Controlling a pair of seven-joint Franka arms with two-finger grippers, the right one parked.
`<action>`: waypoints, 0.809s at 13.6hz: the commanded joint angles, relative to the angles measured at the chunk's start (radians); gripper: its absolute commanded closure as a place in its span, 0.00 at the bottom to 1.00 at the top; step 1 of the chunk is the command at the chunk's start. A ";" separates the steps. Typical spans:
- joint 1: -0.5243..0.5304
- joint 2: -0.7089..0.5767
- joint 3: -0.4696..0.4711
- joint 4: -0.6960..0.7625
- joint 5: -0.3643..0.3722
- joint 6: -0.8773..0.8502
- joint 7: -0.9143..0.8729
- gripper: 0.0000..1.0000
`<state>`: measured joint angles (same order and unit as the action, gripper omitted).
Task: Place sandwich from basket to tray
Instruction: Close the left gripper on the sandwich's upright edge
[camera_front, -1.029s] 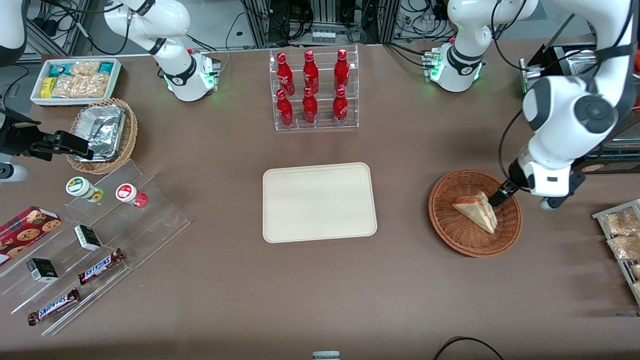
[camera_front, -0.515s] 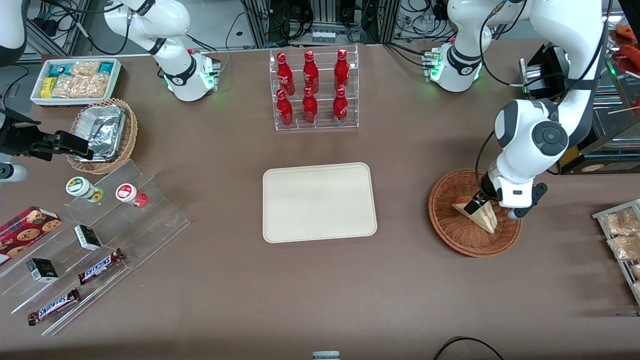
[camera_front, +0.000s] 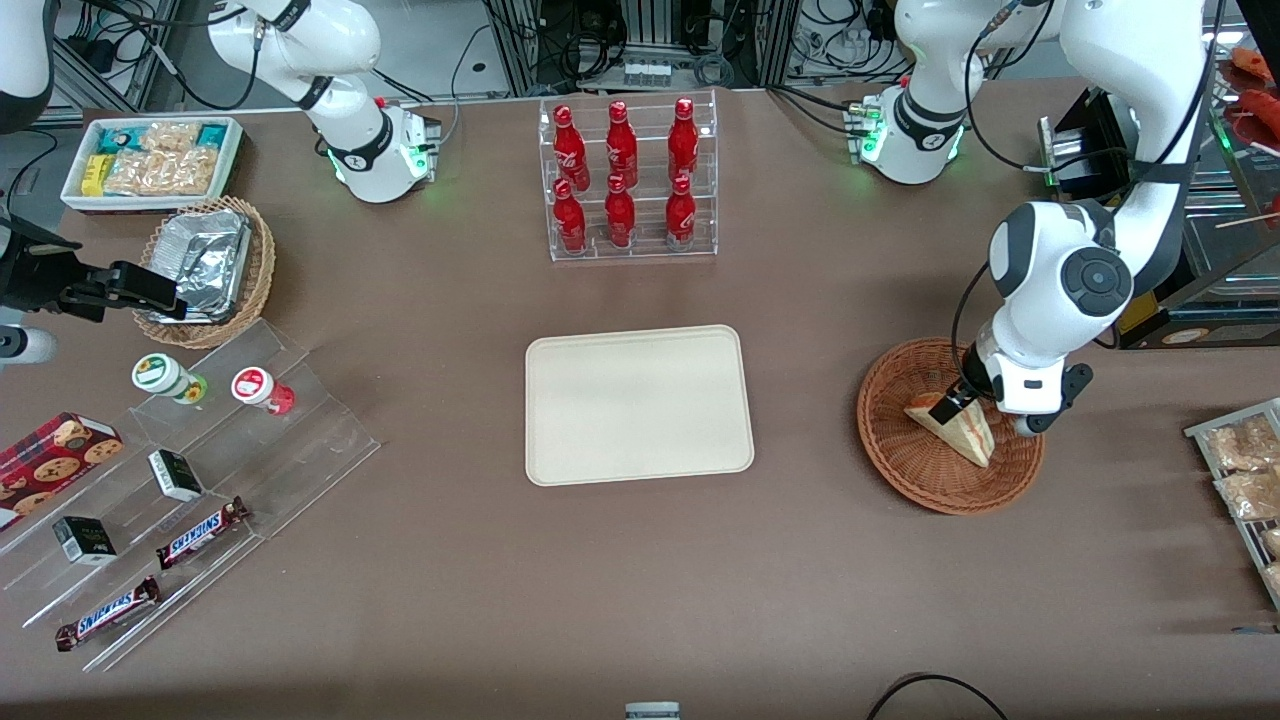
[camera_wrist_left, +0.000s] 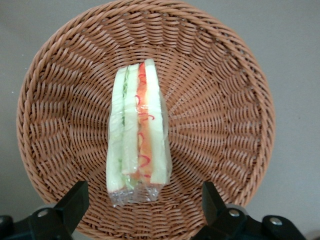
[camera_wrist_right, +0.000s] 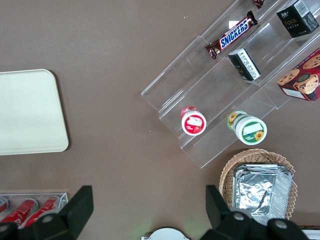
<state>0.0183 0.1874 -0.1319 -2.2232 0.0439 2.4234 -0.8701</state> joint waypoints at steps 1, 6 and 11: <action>0.005 0.020 0.003 -0.004 0.031 0.020 -0.027 0.00; 0.009 0.070 0.005 -0.004 0.033 0.098 -0.027 0.00; 0.023 0.084 0.005 -0.003 0.033 0.120 -0.024 0.15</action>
<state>0.0349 0.2718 -0.1234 -2.2234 0.0514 2.5238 -0.8722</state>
